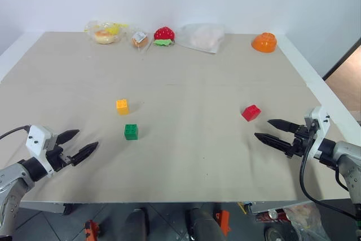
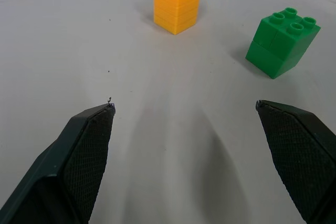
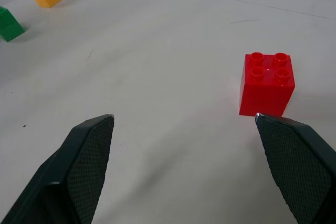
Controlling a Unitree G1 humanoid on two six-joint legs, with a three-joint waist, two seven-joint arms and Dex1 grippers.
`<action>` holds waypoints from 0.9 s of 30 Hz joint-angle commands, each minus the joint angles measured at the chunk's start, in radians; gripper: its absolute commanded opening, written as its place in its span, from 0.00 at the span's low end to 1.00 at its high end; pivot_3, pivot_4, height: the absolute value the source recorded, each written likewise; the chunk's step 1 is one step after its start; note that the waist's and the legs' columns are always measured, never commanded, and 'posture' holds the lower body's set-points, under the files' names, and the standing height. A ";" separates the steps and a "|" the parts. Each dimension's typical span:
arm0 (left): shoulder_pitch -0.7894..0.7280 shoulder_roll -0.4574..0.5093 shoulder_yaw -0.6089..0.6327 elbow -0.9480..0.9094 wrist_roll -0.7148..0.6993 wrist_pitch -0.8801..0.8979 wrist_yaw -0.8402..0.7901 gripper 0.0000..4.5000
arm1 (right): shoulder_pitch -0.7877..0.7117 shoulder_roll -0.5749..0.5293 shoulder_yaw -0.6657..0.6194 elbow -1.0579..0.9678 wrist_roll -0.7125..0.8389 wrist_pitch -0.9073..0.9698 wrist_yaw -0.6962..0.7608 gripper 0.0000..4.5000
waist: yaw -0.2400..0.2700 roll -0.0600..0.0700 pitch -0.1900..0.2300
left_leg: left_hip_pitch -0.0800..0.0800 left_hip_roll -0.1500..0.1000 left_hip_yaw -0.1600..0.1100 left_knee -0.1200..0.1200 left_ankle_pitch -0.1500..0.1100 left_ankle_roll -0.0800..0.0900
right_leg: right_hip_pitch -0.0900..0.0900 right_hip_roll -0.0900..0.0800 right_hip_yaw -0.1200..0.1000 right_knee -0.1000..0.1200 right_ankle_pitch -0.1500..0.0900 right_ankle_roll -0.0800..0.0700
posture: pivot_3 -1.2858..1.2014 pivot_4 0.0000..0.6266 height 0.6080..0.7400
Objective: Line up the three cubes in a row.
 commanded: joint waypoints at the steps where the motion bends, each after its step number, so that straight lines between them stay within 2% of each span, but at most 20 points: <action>1: -0.024 0.016 -0.008 -0.059 -0.019 -0.001 -0.016 0.99 | -0.004 -0.004 -0.021 0.020 -0.040 -0.043 -0.036 1.00 | 0.000 0.000 0.000 | 0.000 0.000 0.000 0.000 0.000 0.000 | 0.000 0.000 0.000 0.000 0.000 0.000 | 0.52 0.24 1.00; 4: -0.130 0.035 -0.046 -0.129 -0.102 0.091 -0.025 0.99 | -0.020 0.024 0.010 0.079 -0.126 -0.111 -0.113 1.00 | 0.005 -0.001 0.000 | 0.000 0.000 0.000 0.001 0.000 0.000 | 0.001 0.000 -0.001 0.000 0.000 0.000 | 0.52 0.24 1.00; 13: -0.397 0.062 -0.163 -0.197 -0.212 0.241 -0.068 0.99 | -0.106 0.055 0.061 0.163 -0.202 -0.184 -0.150 1.00 | -0.005 0.000 -0.001 | 0.001 0.003 0.005 0.003 0.000 0.001 | 0.003 0.001 0.000 0.000 0.001 0.002 | 0.52 0.24 1.00; 17: -0.505 0.039 -0.282 -0.191 -0.183 0.232 -0.123 0.99 | -0.176 0.084 0.103 0.214 -0.221 -0.200 -0.144 1.00 | -0.003 0.000 -0.001 | 0.001 0.005 0.004 0.003 0.001 0.001 | 0.003 0.005 -0.001 0.001 0.001 0.002 | 0.52 0.24 1.00; 21: -0.539 0.033 -0.352 -0.171 -0.169 0.226 -0.186 0.99 | -0.221 0.102 0.124 0.274 -0.238 -0.221 -0.142 1.00 | -0.004 0.001 -0.001 | 0.001 0.006 0.004 0.003 0.001 0.001 | 0.003 0.006 0.000 0.001 0.002 0.003 | 0.52 0.24 1.00; 27: -0.555 -0.001 -0.452 -0.097 -0.049 0.106 -0.255 0.99 | -0.306 0.125 0.141 0.422 -0.276 -0.291 -0.139 1.00 | -0.003 0.001 -0.001 | 0.001 0.006 0.004 0.004 0.001 0.001 | 0.004 0.006 0.001 0.001 0.003 0.003 | 0.52 0.24 1.00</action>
